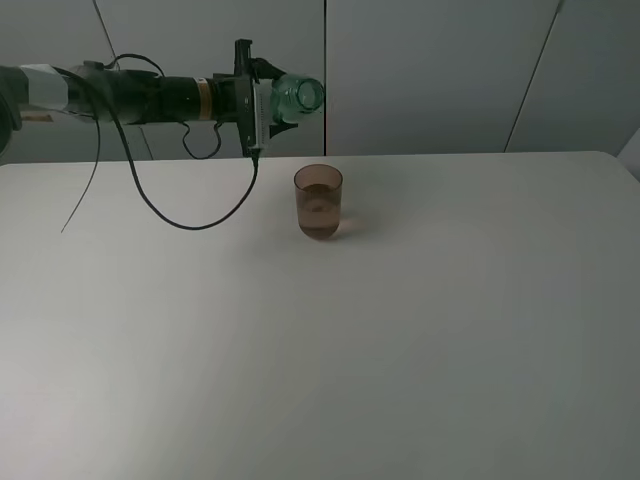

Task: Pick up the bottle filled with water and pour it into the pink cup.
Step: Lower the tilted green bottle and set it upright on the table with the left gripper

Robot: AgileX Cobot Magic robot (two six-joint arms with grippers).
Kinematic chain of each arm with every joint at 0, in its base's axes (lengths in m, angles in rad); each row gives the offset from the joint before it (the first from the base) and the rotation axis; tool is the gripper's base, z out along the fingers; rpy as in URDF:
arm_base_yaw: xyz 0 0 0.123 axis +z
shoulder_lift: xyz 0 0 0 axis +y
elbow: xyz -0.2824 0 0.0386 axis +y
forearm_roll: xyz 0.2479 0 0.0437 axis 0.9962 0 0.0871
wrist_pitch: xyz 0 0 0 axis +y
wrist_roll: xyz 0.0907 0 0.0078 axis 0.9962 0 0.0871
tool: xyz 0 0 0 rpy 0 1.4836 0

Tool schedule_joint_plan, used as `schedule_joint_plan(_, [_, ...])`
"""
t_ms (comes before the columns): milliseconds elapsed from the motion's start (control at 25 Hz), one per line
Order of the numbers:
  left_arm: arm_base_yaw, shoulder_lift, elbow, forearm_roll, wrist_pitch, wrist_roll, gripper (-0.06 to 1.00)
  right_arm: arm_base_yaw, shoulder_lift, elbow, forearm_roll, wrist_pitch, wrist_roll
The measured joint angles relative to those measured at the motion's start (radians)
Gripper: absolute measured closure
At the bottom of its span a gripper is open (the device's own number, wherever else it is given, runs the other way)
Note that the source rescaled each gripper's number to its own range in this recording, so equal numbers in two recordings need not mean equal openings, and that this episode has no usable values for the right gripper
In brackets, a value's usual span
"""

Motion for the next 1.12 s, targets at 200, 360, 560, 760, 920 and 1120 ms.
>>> schedule_joint_plan(200, [0.025,-0.068,0.076,-0.058,0.079,-0.367,0.93,0.0,0.0,0.0,0.0,0.0,0.0])
schedule_joint_plan(360, [0.042,-0.14,0.173,-0.164,0.176,-0.553,0.93,0.0,0.0,0.0,0.0,0.0,0.0])
schedule_joint_plan(560, [0.074,-0.259,0.37,-0.415,0.243,-0.58,0.93,0.0,0.0,0.0,0.0,0.0,0.0])
schedule_joint_plan(760, [0.11,-0.415,0.624,-0.774,0.234,-0.434,0.93,0.0,0.0,0.0,0.0,0.0,0.0])
schedule_joint_plan(920, [0.145,-0.503,0.851,-1.042,0.14,-0.189,0.93,0.0,0.0,0.0,0.0,0.0,0.0])
schedule_joint_plan(1120, [0.17,-0.567,1.076,-1.24,0.036,0.05,0.93,0.0,0.0,0.0,0.0,0.0,0.0])
